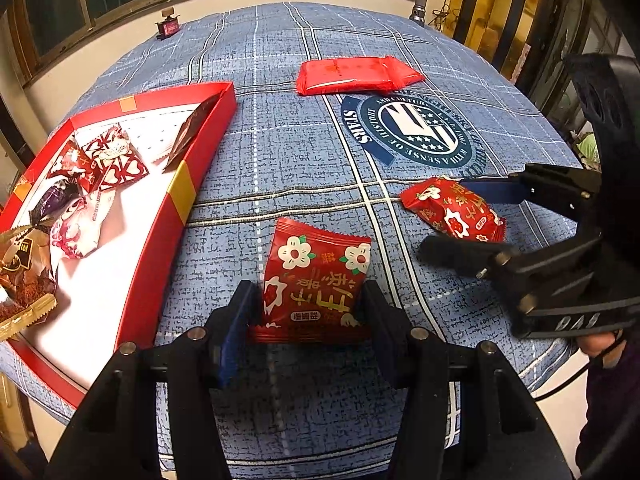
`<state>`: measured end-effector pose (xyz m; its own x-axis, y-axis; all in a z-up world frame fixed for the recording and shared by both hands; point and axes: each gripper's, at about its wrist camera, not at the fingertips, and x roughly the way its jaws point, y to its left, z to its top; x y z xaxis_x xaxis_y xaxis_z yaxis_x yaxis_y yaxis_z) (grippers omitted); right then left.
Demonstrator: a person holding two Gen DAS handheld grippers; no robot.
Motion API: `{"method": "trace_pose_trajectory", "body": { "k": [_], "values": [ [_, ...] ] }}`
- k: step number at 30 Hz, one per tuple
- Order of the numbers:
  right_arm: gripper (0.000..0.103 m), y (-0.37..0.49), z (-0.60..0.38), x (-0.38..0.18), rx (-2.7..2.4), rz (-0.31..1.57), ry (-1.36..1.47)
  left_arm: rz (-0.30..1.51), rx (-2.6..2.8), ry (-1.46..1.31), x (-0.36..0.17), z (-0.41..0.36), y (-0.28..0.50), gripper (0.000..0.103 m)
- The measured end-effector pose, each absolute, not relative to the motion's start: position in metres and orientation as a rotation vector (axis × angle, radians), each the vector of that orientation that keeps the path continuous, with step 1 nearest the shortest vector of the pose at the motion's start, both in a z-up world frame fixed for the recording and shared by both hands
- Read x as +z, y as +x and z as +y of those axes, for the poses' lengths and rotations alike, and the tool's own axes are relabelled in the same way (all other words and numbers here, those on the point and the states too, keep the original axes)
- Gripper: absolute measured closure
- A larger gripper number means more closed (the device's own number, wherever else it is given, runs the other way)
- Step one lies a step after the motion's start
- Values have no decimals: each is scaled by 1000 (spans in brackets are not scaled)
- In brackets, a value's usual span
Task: Organize snacks
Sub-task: 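Grasp another red flower packet with the right tool while the left tool holds its packet, then hold both red flower packets raised above the tablecloth with both tools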
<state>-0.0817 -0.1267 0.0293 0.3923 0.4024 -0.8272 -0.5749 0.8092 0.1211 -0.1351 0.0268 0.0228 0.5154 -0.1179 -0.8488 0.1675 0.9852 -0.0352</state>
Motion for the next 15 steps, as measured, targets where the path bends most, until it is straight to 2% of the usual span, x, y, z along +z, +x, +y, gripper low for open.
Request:
{"method": "trace_pose_trajectory", "body": {
  "k": [3,5,9,10,15],
  "values": [
    [33,-86,-118,27,570,967,-247,1009,-172,72,22,25,-135,50],
    [58,-85,-119,28,506,942,-263,1003,-171,74,22,24,-135,50],
    [61,-81,-127,30,478,918,-240,986,-167,77,21,24,-134,52],
    [63,-80,-129,30,476,911,-230,976,-165,69,22,25,-134,59],
    [63,-64,-155,34,449,896,-100,959,-167,32,22,30,-129,60]
  ]
}}
